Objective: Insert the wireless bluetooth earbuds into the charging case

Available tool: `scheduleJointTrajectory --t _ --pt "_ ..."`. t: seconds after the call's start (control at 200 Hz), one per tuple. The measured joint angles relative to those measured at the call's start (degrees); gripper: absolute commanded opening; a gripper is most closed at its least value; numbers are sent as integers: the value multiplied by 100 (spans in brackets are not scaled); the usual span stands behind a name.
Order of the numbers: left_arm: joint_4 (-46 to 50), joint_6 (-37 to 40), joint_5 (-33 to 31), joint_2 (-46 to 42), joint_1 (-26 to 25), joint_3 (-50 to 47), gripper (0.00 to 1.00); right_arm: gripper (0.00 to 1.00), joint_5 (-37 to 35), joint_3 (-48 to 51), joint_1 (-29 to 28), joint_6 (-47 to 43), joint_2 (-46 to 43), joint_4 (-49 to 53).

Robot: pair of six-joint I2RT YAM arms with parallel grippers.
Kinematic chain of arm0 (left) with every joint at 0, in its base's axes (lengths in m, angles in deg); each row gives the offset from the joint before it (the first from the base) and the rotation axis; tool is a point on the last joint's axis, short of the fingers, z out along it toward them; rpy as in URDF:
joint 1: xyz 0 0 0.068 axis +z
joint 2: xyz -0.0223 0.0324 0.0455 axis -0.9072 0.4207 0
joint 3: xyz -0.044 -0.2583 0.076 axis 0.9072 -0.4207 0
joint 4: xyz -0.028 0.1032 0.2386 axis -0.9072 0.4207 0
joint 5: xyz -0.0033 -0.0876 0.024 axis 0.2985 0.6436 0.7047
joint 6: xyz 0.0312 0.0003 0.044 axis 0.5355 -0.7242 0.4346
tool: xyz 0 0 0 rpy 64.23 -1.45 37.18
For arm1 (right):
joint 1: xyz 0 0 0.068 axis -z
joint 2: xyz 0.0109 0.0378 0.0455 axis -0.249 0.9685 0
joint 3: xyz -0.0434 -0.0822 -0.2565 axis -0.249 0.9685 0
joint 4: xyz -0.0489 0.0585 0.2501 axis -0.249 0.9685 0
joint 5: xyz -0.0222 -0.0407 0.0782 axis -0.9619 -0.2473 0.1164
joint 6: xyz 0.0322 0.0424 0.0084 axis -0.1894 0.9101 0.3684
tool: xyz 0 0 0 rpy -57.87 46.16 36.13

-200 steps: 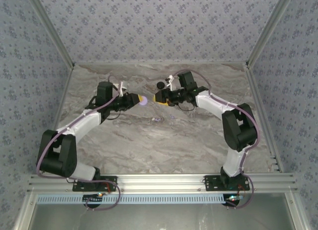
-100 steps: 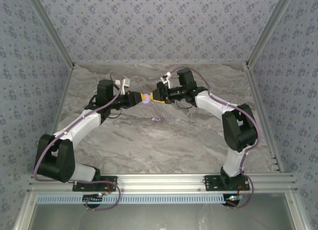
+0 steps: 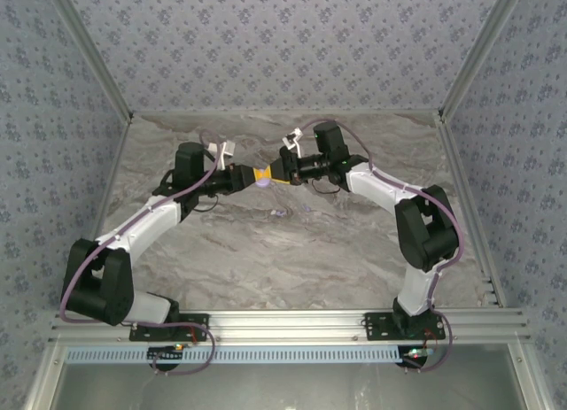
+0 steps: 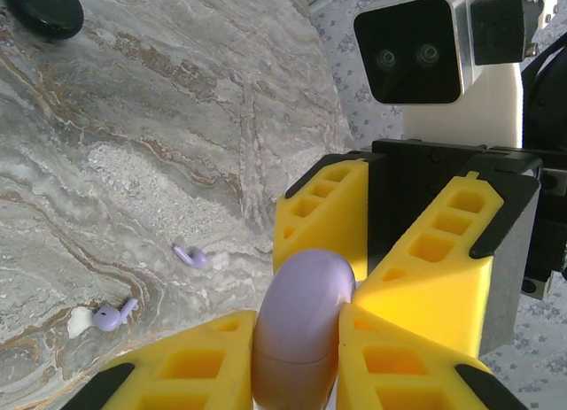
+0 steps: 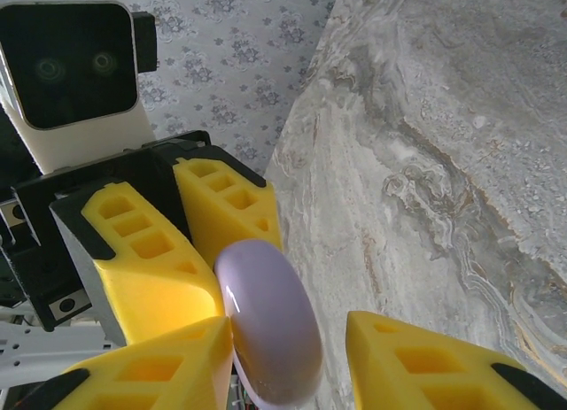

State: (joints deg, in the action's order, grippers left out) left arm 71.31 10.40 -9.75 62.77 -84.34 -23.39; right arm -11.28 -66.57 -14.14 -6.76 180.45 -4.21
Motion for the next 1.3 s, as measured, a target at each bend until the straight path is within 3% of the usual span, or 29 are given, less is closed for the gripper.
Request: scheduleJointTrajectory --t 0.19,0.28,0.43,0.68,1.004,1.299 --pt "-2 -2 13 -2 -4 0 23 26 76 -4 -20 26 0 -39" --pt "-4 0 15 -2 -2 0 34 22 90 -4 -9 72 0 -37" --pt "4 35 13 -31 -9 4 45 22 85 0 4 122 -26 -52" --pt "96 118 52 -330 -9 4 54 22 79 2 146 125 -356 -61" --pt "-221 24 422 -466 -9 -68 55 22 98 0 138 120 -535 -24" --pt "-671 -212 623 -461 -9 -79 50 22 125 -4 57 120 -627 -13"
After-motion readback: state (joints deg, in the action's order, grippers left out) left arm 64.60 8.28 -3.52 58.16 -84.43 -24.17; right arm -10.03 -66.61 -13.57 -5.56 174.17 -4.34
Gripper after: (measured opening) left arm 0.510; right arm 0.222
